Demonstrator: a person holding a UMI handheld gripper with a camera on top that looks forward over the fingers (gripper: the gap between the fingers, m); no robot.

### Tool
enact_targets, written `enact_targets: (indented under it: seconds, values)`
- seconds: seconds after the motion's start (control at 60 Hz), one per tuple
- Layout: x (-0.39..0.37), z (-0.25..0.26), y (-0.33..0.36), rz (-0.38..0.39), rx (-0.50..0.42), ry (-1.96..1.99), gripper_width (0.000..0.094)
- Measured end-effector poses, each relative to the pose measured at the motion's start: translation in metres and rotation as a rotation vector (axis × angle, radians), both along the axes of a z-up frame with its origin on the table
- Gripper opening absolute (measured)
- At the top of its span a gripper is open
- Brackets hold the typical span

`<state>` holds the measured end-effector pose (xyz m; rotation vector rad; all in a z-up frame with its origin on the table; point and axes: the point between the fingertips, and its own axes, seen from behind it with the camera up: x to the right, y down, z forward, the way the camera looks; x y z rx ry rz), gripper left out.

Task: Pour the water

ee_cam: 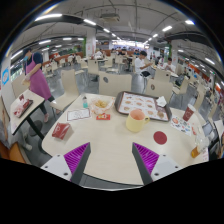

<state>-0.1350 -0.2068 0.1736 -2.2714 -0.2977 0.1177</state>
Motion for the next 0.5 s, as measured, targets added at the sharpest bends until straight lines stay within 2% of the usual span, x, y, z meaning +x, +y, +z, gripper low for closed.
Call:
enact_targets:
  seconds: [0.267, 0.5]
  values:
    - [0.064, -0.004, -0.005, 0.026, -0.002, -0.015, 0.0849]
    - [0.161, -0.019, -0.017, 0.007, -0.003, -0.034, 0.0849]
